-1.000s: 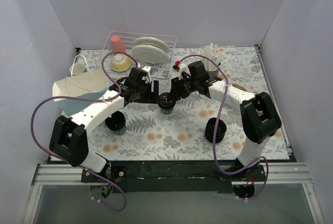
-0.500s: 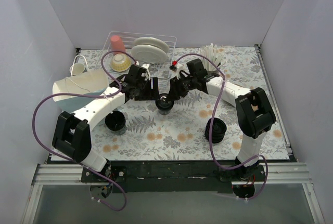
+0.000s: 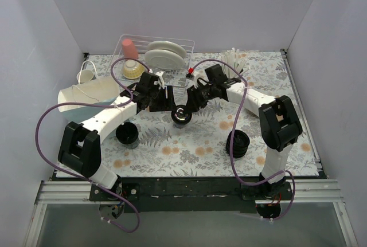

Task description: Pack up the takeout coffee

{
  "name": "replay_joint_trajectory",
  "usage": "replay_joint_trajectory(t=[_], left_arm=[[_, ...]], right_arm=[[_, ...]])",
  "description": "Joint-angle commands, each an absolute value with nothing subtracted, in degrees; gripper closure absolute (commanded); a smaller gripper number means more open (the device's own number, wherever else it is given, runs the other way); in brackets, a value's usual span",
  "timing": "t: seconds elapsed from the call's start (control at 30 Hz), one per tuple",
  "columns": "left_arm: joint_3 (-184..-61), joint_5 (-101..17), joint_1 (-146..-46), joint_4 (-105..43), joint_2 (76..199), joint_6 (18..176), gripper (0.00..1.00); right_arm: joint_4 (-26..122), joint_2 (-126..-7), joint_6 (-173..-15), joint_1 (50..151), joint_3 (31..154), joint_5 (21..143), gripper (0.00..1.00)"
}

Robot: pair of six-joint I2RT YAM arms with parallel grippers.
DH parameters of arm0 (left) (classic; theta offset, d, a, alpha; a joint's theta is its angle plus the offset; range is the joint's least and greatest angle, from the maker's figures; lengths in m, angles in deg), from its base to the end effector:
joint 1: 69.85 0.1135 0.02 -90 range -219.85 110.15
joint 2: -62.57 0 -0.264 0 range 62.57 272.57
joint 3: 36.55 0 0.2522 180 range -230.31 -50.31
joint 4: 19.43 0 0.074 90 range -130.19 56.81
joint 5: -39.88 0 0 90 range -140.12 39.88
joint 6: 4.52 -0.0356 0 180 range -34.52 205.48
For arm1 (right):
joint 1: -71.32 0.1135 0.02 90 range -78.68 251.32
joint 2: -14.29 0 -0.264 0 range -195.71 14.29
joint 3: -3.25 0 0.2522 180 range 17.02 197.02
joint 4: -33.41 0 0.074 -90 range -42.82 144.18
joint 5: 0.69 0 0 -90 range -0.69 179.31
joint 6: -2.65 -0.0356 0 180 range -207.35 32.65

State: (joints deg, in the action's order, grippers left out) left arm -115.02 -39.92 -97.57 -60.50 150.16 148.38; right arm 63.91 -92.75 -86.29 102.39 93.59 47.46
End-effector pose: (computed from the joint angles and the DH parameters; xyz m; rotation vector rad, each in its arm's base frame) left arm 0.2872 -0.1580 0.2535 -0.7186 2.5498 -0.8478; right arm 0.3365 0.2305 0.2197 -0.9998 2.1849 1.1187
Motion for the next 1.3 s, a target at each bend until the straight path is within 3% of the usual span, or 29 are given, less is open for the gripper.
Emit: replay_joint_trajectory(t=[0.0, 0.63, 0.97, 1.27], left_arm=[[-113.5, -38.1, -96.7, -59.2, 151.1, 148.5, 0.4], [-108.9, -36.1, -96.3, -58.7, 150.4, 155.2, 0.44], [-103.7, -31.9, -96.3, -55.3, 145.6, 160.5, 0.45], [-102.1, -30.3, -96.3, -53.6, 144.0, 161.9, 0.44]], right_arm=[[69.2, -95.3, -85.2, 102.3, 94.6, 52.3, 0.47], [60.5, -84.9, -98.5, 100.8, 90.8, 55.6, 0.32], [44.0, -73.3, -115.6, 100.9, 75.8, 61.4, 0.26], [41.4, -74.9, -113.3, 102.4, 73.5, 57.9, 0.23]])
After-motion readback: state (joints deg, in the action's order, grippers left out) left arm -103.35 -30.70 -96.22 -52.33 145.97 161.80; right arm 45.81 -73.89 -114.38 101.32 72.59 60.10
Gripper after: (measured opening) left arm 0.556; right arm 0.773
